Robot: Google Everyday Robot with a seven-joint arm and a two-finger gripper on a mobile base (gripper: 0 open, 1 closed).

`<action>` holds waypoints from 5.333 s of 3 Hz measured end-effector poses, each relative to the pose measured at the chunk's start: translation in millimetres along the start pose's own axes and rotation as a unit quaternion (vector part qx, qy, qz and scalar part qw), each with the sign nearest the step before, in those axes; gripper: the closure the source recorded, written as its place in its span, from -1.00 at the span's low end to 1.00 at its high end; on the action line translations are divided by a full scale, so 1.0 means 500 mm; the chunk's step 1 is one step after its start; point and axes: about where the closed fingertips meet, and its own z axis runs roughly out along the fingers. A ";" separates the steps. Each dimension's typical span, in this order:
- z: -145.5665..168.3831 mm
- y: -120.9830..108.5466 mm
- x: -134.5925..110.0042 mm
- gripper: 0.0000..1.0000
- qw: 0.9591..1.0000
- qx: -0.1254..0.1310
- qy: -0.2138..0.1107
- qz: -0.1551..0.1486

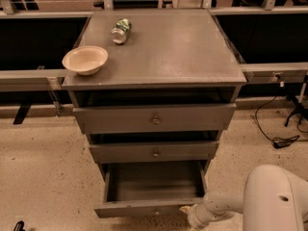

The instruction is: Close bottom drawer

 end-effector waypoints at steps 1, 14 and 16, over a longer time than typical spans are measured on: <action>0.000 0.000 0.000 -1.00 1.000 0.000 0.000 0.000; 0.128 -0.126 -0.127 1.00 0.965 0.153 -0.046 -0.209; 0.073 -0.109 -0.121 1.00 0.970 0.162 -0.076 -0.161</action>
Offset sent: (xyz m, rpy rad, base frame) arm 0.0200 0.0164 -0.0300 -0.1473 -0.0155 0.0195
